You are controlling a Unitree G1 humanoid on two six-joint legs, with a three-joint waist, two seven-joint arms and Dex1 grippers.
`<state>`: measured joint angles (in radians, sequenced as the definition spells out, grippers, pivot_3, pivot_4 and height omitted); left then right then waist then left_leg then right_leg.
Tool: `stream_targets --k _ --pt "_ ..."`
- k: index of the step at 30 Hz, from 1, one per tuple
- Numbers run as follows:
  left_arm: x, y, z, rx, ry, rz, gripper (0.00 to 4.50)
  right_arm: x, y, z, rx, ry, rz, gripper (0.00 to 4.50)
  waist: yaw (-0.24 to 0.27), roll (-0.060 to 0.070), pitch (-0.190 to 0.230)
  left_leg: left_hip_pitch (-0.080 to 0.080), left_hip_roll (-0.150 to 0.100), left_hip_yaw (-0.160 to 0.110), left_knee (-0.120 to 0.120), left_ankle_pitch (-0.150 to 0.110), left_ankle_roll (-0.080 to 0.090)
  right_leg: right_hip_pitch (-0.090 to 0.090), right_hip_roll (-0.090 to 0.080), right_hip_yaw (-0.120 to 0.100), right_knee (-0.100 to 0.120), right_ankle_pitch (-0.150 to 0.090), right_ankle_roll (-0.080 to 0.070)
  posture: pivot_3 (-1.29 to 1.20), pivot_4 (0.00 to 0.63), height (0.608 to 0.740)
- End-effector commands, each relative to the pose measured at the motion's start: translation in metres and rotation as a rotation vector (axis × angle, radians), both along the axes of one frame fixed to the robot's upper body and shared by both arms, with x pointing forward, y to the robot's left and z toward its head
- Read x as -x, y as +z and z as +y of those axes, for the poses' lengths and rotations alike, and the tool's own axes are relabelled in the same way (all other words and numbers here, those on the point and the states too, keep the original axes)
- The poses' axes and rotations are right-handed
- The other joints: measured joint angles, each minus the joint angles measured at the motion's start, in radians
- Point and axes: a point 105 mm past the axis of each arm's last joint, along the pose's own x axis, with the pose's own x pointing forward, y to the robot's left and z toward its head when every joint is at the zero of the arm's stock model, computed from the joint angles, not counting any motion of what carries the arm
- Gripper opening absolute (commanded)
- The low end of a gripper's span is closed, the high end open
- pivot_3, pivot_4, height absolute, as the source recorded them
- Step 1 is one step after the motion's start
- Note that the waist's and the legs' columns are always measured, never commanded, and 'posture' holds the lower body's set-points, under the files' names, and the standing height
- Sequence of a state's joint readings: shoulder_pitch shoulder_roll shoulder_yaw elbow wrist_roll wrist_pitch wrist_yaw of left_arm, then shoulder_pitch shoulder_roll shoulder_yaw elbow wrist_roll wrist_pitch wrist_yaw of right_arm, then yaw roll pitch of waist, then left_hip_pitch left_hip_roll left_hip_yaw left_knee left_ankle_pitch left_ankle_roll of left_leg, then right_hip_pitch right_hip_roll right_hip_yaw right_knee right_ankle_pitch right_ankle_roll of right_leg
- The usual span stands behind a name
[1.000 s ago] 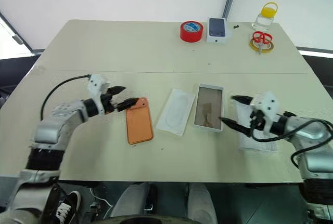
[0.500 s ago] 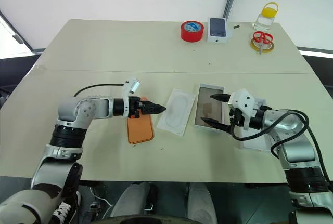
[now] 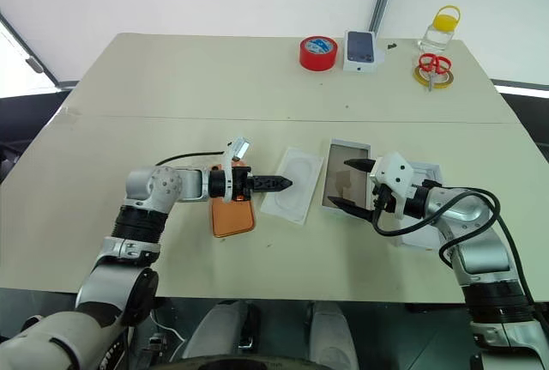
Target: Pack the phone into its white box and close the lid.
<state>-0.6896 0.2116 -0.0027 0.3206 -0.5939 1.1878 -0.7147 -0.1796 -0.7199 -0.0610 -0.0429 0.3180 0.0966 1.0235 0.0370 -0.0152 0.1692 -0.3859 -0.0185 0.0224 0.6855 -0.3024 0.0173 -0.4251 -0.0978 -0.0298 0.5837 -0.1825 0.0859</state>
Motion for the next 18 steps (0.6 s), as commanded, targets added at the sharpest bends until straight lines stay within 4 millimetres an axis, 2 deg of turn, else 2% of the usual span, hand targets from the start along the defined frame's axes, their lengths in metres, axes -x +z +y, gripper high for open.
stream_targets --k 1,5,10,13,18 --pt "0.003 -0.015 0.003 -0.044 0.017 0.054 2.17 0.000 0.014 0.004 0.000 0.013 -0.065 4.50 -0.001 0.000 0.000 0.000 0.000 0.000 0.000 0.000 0.000 0.000 0.000 0.000 0.000 0.000 0.000 0.00 0.150 0.740" --pt "0.003 -0.016 0.005 -0.048 0.030 0.066 0.06 -0.001 0.014 0.004 0.000 0.014 -0.070 4.50 0.000 0.000 0.000 0.000 0.000 0.000 0.000 0.000 0.000 0.000 0.000 0.000 0.000 0.000 0.000 0.00 0.150 0.740" --pt "0.000 -0.019 0.010 -0.023 0.069 0.085 0.02 -0.002 0.013 0.007 -0.008 0.020 -0.069 4.50 -0.002 0.002 -0.001 0.002 0.000 0.000 0.000 0.000 0.000 0.001 0.000 0.000 0.001 0.000 0.000 0.00 0.150 0.740" --pt "-0.003 -0.013 0.009 -0.001 0.090 0.069 0.02 0.003 0.011 0.012 -0.020 0.051 -0.041 4.50 -0.002 0.002 -0.001 0.003 0.000 0.000 0.000 0.000 0.000 0.001 0.000 0.000 0.001 0.000 0.000 0.00 0.150 0.740" --pt "-0.021 0.006 0.020 0.055 0.227 0.008 0.02 0.018 -0.011 0.023 0.067 0.162 0.043 4.50 -0.002 0.001 -0.001 0.003 0.000 0.000 0.000 0.000 0.000 0.002 0.000 0.000 0.001 0.000 0.000 0.00 0.150 0.740"
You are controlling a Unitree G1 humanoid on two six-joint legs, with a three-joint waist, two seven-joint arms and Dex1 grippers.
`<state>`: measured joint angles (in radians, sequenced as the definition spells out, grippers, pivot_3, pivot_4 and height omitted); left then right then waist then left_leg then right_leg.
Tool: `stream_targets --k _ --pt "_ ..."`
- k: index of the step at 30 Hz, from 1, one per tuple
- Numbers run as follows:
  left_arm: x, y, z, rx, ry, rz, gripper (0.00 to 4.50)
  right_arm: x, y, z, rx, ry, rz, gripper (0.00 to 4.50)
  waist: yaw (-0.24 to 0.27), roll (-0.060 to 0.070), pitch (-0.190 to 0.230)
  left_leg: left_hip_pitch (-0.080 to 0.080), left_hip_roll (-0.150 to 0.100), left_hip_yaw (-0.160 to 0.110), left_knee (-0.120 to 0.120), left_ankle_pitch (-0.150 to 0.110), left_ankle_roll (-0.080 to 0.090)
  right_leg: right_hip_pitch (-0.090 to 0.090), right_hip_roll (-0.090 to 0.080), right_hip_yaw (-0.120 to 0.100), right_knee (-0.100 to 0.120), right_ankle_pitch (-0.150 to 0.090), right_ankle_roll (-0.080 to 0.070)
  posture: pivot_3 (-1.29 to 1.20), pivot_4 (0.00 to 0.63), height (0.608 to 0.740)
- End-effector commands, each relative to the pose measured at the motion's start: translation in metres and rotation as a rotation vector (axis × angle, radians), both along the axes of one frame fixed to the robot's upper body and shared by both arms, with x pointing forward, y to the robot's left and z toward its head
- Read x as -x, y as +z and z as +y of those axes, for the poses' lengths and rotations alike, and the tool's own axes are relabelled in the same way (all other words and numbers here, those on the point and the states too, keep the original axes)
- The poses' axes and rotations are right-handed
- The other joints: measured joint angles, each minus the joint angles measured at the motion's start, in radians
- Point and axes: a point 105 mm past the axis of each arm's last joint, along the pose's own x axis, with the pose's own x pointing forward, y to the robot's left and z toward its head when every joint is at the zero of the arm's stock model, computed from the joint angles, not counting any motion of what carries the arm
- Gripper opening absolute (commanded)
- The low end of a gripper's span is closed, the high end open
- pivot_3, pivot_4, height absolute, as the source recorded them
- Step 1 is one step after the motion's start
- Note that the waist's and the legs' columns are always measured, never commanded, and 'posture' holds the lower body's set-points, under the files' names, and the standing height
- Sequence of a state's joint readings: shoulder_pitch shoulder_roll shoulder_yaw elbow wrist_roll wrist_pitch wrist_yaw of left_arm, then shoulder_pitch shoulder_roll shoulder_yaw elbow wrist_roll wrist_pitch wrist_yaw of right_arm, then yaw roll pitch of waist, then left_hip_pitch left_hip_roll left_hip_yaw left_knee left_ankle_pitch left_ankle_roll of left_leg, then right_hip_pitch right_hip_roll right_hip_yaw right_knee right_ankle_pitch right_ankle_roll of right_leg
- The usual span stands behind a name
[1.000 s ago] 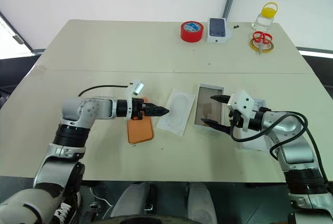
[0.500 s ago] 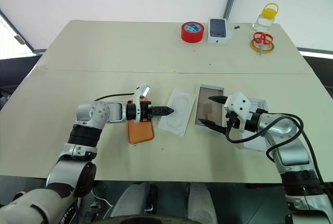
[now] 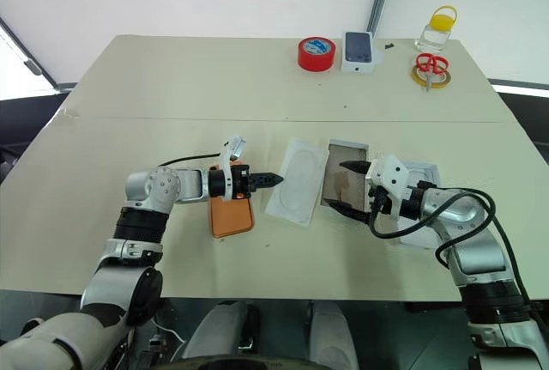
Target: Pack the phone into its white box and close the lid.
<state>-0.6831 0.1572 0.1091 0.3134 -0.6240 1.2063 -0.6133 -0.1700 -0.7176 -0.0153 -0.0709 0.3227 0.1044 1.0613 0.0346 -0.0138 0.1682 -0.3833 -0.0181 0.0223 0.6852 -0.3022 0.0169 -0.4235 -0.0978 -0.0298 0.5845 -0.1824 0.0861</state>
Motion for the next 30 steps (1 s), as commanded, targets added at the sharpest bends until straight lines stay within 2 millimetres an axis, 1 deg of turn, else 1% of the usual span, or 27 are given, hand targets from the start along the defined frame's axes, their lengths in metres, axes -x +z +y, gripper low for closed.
stream_targets --k 1,3,4,6,8,9,12,15,16,19,22,24,26,30 --pt "-0.016 0.003 0.020 -0.004 0.151 -0.020 0.02 0.010 -0.011 0.007 0.103 0.096 0.011 4.50 0.000 0.000 0.000 0.000 0.000 0.000 0.000 0.000 0.000 0.000 0.000 0.000 0.000 0.000 0.000 0.00 0.150 0.740" --pt "-0.023 0.009 0.024 -0.008 0.218 -0.073 0.02 0.009 -0.022 0.003 0.164 0.114 0.042 4.50 -0.006 0.000 0.000 0.000 0.000 0.000 0.000 0.000 0.000 0.000 0.000 0.000 0.000 0.000 0.000 0.00 0.150 0.740" --pt "-0.028 0.014 0.026 0.013 0.263 -0.091 0.02 0.006 -0.023 0.001 0.183 0.116 0.042 4.50 -0.008 0.000 0.000 0.000 0.000 0.000 0.000 0.000 0.000 0.000 0.000 0.000 0.000 0.000 0.000 0.00 0.150 0.740" --pt "-0.032 0.016 0.024 0.016 0.310 -0.097 0.02 0.000 -0.028 -0.008 0.248 0.124 0.043 4.50 -0.013 -0.001 0.001 -0.001 0.000 0.000 0.000 0.000 0.000 -0.001 0.000 0.000 0.000 0.000 0.000 0.00 0.150 0.740" --pt "-0.031 0.018 0.020 0.024 0.329 -0.093 0.00 -0.005 -0.031 -0.016 0.282 0.126 0.060 3.96 -0.019 -0.001 0.001 -0.002 0.000 0.000 0.000 0.000 -0.001 -0.001 0.000 0.000 0.000 0.001 0.001 0.00 0.150 0.740" --pt "-0.032 0.022 0.020 0.039 0.341 -0.105 0.00 -0.007 -0.032 -0.019 0.295 0.128 0.062 3.57 -0.020 -0.002 0.001 -0.002 -0.001 0.000 0.000 0.000 -0.001 -0.001 0.000 0.000 0.000 0.002 0.003 0.00 0.150 0.740" --pt "-0.034 0.029 0.023 0.056 0.371 -0.127 0.00 -0.012 -0.031 -0.021 0.302 0.136 0.066 2.07 -0.022 -0.002 0.002 -0.002 -0.001 0.000 0.000 0.000 -0.001 -0.001 0.000 0.000 -0.001 0.002 0.003 0.00 0.150 0.740" --pt "-0.034 0.039 0.025 0.108 0.389 -0.130 0.00 -0.017 -0.028 -0.015 0.274 0.148 0.048 0.44 -0.023 -0.002 0.002 -0.002 -0.001 0.000 0.000 0.000 -0.001 -0.001 0.000 0.000 -0.001 0.002 0.003 0.00 0.150 0.740" --pt "-0.033 0.044 0.025 0.132 0.390 -0.129 0.00 -0.018 -0.027 -0.012 0.261 0.151 0.044 0.05 -0.024 -0.002 0.002 -0.002 -0.001 0.000 0.000 0.000 -0.001 -0.001 0.000 0.000 -0.001 0.002 0.003 0.00 0.150 0.740" --pt "-0.032 0.048 0.025 0.151 0.403 -0.121 0.00 -0.017 -0.030 -0.008 0.258 0.168 0.049 0.05 -0.023 -0.002 0.002 -0.002 0.000 0.000 0.000 0.000 -0.001 -0.001 0.000 0.000 -0.001 0.002 0.003 0.00 0.150 0.740" --pt "-0.032 0.055 0.026 0.185 0.430 -0.145 0.00 -0.016 -0.035 0.003 0.241 0.190 0.045 0.05 -0.023 -0.003 0.002 -0.002 -0.001 0.000 0.000 0.000 -0.001 -0.001 0.000 0.000 -0.001 0.002 0.003 0.00 0.150 0.740" --pt "-0.031 0.064 0.022 0.248 0.417 -0.112 0.00 -0.017 -0.034 0.023 0.219 0.225 0.011 0.05 -0.024 -0.003 0.002 -0.002 -0.001 0.000 0.000 0.001 -0.001 -0.001 0.000 0.000 -0.001 0.002 0.003 0.00 0.150 0.740" --pt "-0.031 0.073 0.017 0.308 0.388 -0.085 0.00 -0.016 -0.031 0.037 0.204 0.249 -0.009 0.05 -0.026 -0.003 0.002 -0.002 0.000 0.000 0.000 0.001 -0.001 -0.001 0.000 0.000 -0.001 0.002 0.004 0.00 0.150 0.740" --pt "-0.030 0.078 0.004 0.300 0.331 -0.077 0.00 -0.013 -0.025 0.054 0.186 0.298 -0.037 0.05 -0.024 -0.003 0.002 -0.002 -0.001 -0.001 -0.001 0.001 -0.003 -0.002 0.001 -0.001 0.000 0.002 0.004 0.00 0.150 0.740"
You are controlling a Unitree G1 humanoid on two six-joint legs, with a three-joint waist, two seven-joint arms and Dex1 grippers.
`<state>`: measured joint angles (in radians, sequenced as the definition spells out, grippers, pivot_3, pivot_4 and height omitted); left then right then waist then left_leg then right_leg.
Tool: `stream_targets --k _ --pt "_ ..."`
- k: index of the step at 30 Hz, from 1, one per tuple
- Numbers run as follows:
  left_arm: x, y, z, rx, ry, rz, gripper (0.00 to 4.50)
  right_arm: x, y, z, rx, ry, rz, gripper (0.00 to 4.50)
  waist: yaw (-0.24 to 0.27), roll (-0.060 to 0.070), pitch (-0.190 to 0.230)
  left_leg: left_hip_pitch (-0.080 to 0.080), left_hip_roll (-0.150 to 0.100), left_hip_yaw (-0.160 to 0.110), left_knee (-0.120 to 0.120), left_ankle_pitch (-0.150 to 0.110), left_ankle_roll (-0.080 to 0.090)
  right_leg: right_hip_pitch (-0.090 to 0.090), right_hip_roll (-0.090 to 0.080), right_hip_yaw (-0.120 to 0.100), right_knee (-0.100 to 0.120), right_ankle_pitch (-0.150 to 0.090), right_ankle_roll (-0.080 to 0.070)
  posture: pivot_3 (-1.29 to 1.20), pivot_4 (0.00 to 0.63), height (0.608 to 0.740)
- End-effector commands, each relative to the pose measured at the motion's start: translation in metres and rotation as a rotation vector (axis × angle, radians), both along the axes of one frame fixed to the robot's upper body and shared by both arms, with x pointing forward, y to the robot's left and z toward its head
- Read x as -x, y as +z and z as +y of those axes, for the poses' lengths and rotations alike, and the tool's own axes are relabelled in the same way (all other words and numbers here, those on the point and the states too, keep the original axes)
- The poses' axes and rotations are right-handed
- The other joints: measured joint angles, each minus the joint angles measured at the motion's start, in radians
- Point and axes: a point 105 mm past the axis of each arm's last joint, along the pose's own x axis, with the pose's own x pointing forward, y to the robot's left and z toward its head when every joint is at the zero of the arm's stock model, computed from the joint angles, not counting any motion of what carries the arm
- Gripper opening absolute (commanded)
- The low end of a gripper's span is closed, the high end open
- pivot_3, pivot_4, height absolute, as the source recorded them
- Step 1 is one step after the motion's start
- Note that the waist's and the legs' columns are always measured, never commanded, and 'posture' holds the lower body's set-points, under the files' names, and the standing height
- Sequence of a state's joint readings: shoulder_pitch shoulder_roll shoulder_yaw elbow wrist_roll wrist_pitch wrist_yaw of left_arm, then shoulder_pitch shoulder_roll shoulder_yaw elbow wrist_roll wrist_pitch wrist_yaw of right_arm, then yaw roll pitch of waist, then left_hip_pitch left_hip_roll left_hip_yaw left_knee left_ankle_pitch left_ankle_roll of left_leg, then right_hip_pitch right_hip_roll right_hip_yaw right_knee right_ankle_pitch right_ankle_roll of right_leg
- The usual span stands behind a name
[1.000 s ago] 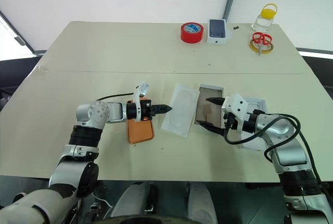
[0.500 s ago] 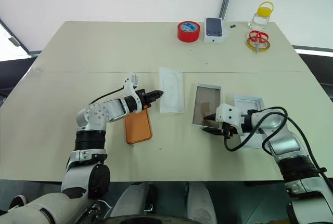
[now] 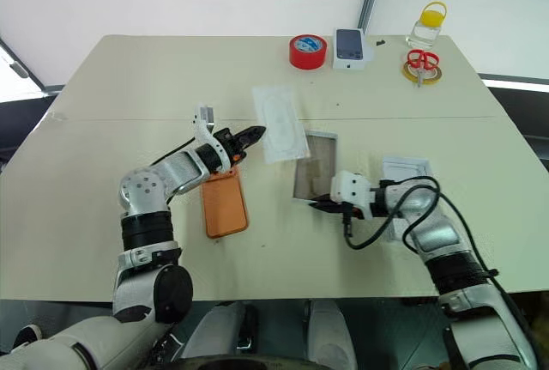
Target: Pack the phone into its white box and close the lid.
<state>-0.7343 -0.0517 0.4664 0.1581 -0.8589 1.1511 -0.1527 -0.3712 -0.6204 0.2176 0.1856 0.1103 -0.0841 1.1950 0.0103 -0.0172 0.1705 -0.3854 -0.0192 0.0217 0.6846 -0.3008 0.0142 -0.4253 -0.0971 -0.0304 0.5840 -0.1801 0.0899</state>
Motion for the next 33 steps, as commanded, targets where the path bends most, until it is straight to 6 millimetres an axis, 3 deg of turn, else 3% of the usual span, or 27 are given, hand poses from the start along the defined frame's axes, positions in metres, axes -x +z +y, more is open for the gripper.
stream_targets --k 1,4,6,9,12,15,20,23,29,33 --pt "0.003 0.012 -0.012 0.024 -0.063 -0.024 0.00 0.000 0.014 0.011 -0.005 0.049 -0.056 0.05 0.001 0.000 0.000 0.000 0.000 0.000 0.000 0.000 0.000 0.000 0.000 0.000 0.000 0.000 0.000 0.00 0.150 0.740" --pt "0.005 0.006 -0.018 -0.028 -0.084 -0.020 0.00 -0.001 0.012 0.007 0.022 0.054 -0.052 0.05 0.003 0.000 0.000 0.000 -0.001 0.000 0.000 0.000 0.000 0.000 0.000 0.000 0.000 0.000 0.000 0.00 0.150 0.740" --pt "0.005 0.002 -0.017 -0.038 -0.080 -0.016 0.00 0.000 0.014 0.005 0.009 0.051 -0.032 0.61 0.002 0.000 0.000 -0.001 -0.001 0.000 0.000 0.000 0.000 0.000 0.000 0.000 0.000 0.000 0.000 0.00 0.150 0.740" --pt "0.006 -0.001 -0.015 -0.039 -0.078 -0.007 0.00 -0.001 0.016 0.004 0.022 0.040 -0.067 1.89 0.001 0.000 0.000 -0.001 -0.001 0.000 0.000 0.000 0.000 0.000 0.000 0.000 0.000 0.000 0.000 0.00 0.150 0.740" --pt "0.011 -0.006 -0.015 -0.050 -0.097 0.000 0.00 -0.001 0.025 -0.003 -0.006 0.000 -0.069 3.48 0.000 0.000 0.000 -0.001 -0.001 0.000 0.000 0.000 0.000 0.000 0.000 0.000 0.000 0.000 0.000 0.00 0.150 0.740" --pt "0.027 -0.016 -0.011 -0.074 -0.151 0.015 0.00 0.002 0.038 -0.035 -0.016 -0.108 -0.035 3.48 0.004 0.000 0.000 -0.001 0.000 0.000 0.000 0.000 0.000 0.000 0.000 0.000 0.000 0.000 0.000 0.00 0.150 0.740" --pt "0.029 -0.026 -0.005 -0.081 -0.128 0.041 0.00 -0.002 0.045 -0.074 0.048 -0.236 -0.082 3.48 0.003 0.000 0.000 -0.002 -0.001 0.000 0.000 0.000 0.000 0.000 -0.002 0.000 -0.002 -0.002 -0.003 0.00 0.150 0.740" --pt "0.030 -0.029 -0.012 -0.094 -0.135 0.047 0.00 -0.008 0.052 -0.076 0.001 -0.271 -0.119 3.48 0.003 0.000 0.000 -0.002 0.000 0.000 0.000 0.000 0.000 0.000 -0.001 0.000 -0.001 -0.002 -0.004 0.00 0.150 0.740" --pt "0.032 -0.030 -0.015 -0.069 -0.119 0.060 0.00 -0.014 0.042 -0.077 0.046 -0.275 -0.164 3.48 0.002 0.000 0.000 -0.002 -0.001 0.000 0.000 0.000 0.000 0.000 -0.001 0.000 -0.001 -0.002 -0.004 0.00 0.150 0.740" --pt "0.036 -0.032 -0.020 -0.093 -0.116 0.069 0.00 -0.018 0.046 -0.070 0.005 -0.273 -0.178 3.48 0.002 0.000 0.000 -0.002 0.000 0.000 0.000 0.000 0.000 0.000 -0.001 0.000 -0.001 -0.002 -0.004 0.00 0.150 0.740"
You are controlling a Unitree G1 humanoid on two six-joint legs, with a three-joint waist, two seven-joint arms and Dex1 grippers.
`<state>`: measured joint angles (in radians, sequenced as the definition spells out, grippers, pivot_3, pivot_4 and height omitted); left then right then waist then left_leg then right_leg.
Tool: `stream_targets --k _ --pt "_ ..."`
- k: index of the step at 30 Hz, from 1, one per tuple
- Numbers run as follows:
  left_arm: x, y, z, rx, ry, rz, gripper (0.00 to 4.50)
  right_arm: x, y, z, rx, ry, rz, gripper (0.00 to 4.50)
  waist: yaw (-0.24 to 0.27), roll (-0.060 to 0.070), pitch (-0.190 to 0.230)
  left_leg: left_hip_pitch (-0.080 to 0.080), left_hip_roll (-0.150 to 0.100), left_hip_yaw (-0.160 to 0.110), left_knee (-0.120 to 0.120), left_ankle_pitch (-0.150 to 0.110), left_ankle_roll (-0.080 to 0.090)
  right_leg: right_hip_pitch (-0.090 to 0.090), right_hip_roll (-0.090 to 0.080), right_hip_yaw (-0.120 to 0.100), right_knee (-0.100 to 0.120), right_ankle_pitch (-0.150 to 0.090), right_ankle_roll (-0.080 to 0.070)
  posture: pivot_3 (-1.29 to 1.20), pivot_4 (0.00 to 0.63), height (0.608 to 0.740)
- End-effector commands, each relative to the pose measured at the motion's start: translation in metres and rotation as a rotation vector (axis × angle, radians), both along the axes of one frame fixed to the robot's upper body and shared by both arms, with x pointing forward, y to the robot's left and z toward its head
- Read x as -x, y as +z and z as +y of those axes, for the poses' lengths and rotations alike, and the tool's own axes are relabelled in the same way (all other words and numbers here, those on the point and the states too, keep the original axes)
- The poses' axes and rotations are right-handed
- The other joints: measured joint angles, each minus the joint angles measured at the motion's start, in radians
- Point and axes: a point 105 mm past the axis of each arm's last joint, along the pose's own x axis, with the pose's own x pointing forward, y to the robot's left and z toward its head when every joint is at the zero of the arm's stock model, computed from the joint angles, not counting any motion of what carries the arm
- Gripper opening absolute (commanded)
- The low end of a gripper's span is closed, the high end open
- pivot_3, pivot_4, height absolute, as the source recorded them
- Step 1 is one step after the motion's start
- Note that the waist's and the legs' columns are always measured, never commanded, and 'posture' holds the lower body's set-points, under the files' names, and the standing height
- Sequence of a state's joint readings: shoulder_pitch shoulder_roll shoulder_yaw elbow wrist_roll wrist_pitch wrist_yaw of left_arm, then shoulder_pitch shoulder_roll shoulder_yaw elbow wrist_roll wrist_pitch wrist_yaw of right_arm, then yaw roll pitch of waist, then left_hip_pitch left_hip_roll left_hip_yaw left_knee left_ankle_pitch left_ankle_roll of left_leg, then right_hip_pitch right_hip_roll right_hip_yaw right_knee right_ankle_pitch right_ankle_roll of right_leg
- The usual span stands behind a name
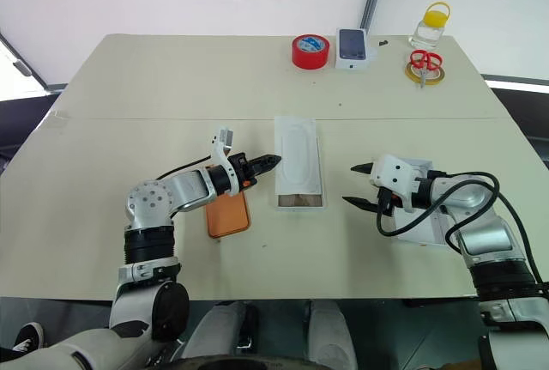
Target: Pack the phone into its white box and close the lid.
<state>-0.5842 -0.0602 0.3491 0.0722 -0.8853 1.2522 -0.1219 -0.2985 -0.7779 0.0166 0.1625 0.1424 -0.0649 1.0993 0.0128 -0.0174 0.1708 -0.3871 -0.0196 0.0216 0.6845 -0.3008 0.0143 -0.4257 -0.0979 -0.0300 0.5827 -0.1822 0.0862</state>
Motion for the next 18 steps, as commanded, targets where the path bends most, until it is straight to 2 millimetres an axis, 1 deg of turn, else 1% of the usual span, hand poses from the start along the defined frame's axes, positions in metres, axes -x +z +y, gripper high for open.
stream_targets --k 1,6,7,8,11,13,18 --pt "0.004 0.010 -0.003 -0.006 0.000 -0.048 0.00 -0.006 0.014 0.005 -0.030 0.011 -0.060 3.48 0.000 0.000 0.000 0.000 0.000 0.000 0.000 0.000 0.000 0.000 0.000 0.000 0.000 0.000 0.000 0.00 0.150 0.740" --pt "0.007 0.006 -0.002 -0.008 0.004 -0.027 0.00 -0.008 0.012 0.003 -0.012 0.009 -0.057 3.48 0.001 0.000 0.000 0.000 0.000 0.000 0.000 0.000 0.000 0.000 0.000 0.000 0.000 0.000 0.000 0.00 0.150 0.740" --pt "0.008 0.005 -0.002 -0.015 -0.003 -0.023 0.61 -0.009 0.011 0.003 -0.012 0.010 -0.058 3.54 0.001 0.000 0.000 0.000 0.000 0.000 0.000 0.000 0.000 0.000 0.000 0.000 0.000 0.000 0.000 0.00 0.150 0.740" --pt "0.008 0.005 -0.003 -0.018 0.001 -0.028 0.90 -0.009 0.012 0.004 -0.019 0.010 -0.059 3.54 0.001 0.000 0.000 0.000 0.000 0.000 0.000 0.000 0.000 0.000 0.000 0.000 0.000 0.000 0.000 0.00 0.150 0.740" --pt "0.009 0.008 -0.004 -0.019 -0.008 -0.038 2.33 -0.010 0.013 0.006 -0.025 0.011 -0.064 3.54 0.000 0.000 0.000 0.000 0.000 0.000 0.000 0.000 0.000 0.000 0.000 0.000 0.000 0.000 0.000 0.00 0.150 0.740" --pt "0.010 0.009 -0.004 -0.035 -0.021 -0.050 2.33 -0.011 0.014 0.007 -0.031 0.013 -0.069 3.54 0.000 0.000 0.000 0.000 0.000 0.000 0.000 0.000 0.000 0.000 0.000 0.000 0.000 0.000 0.000 0.00 0.150 0.740" --pt "0.010 0.014 0.002 -0.122 -0.039 -0.133 2.33 -0.018 0.033 0.024 -0.139 0.017 -0.120 3.54 -0.002 0.000 0.000 0.000 0.000 0.000 0.000 0.000 0.000 0.000 0.001 0.000 0.000 0.000 0.000 0.00 0.150 0.740"
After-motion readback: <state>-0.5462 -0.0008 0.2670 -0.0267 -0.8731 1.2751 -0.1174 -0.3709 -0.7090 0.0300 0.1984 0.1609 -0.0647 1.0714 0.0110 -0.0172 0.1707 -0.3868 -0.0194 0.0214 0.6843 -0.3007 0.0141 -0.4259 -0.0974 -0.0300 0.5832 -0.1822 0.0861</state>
